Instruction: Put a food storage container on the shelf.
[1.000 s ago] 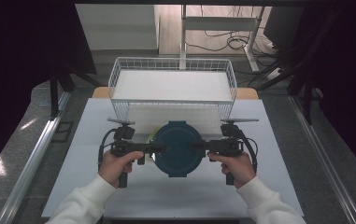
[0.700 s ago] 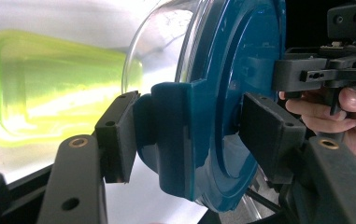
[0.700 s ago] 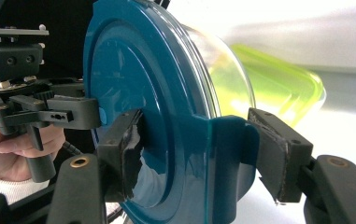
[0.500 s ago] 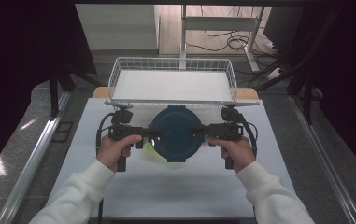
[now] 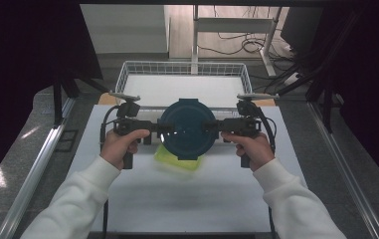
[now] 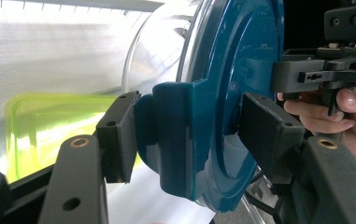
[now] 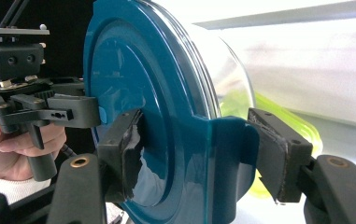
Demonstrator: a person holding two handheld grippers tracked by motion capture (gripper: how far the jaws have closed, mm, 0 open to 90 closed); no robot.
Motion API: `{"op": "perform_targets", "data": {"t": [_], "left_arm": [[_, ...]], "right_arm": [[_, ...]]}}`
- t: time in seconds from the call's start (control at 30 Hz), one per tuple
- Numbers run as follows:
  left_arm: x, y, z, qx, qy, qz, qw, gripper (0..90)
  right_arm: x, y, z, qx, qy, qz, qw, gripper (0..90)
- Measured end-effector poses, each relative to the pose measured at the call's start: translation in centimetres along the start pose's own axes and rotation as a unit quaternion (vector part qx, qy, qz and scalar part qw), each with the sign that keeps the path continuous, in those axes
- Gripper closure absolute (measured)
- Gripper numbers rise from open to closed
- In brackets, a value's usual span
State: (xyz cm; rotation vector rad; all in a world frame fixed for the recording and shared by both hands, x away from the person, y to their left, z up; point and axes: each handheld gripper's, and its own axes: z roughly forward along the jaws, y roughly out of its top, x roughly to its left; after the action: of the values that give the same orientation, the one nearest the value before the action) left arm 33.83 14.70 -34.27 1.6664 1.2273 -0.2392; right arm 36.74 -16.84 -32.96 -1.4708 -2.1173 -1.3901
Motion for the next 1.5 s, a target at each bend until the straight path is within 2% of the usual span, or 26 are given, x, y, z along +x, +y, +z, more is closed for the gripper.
{"op": "perform_targets", "data": {"t": [0.33, 0.47, 0.8, 0.97, 1.2, 1.5], "left_arm": [[-0.2, 1.9, -0.6, -0.004, 0.003, 0.006, 1.0, 40.8], [0.0, 2.8, -0.7, -0.002, 0.002, 0.001, 1.0, 40.9], [0.3, 5.7, -0.9, -0.002, 0.003, 0.007, 1.0, 40.9], [0.8, 7.4, -0.7, -0.002, 0.006, 0.005, 1.0, 41.0], [1.4, 8.8, -0.2, -0.005, 0.001, -0.001, 1.0, 41.1], [1.4, 10.6, -0.1, -0.009, 0.002, 0.009, 0.9999, 41.2]], "right_arm": [[0.4, 1.8, -0.1, -0.004, 0.005, -0.004, 1.0, 37.6], [0.5, 2.7, 0.0, -0.003, 0.004, -0.006, 1.0, 37.6], [0.5, 5.3, 0.3, -0.008, 0.009, -0.007, 0.9999, 37.9], [0.0, 7.0, 0.6, -0.007, 0.012, -0.005, 0.9999, 37.9], [-0.3, 8.5, 0.9, -0.005, 0.006, -0.004, 1.0, 38.0], [-0.6, 10.4, 0.8, -0.01, 0.007, -0.003, 0.9999, 38.0]]}}
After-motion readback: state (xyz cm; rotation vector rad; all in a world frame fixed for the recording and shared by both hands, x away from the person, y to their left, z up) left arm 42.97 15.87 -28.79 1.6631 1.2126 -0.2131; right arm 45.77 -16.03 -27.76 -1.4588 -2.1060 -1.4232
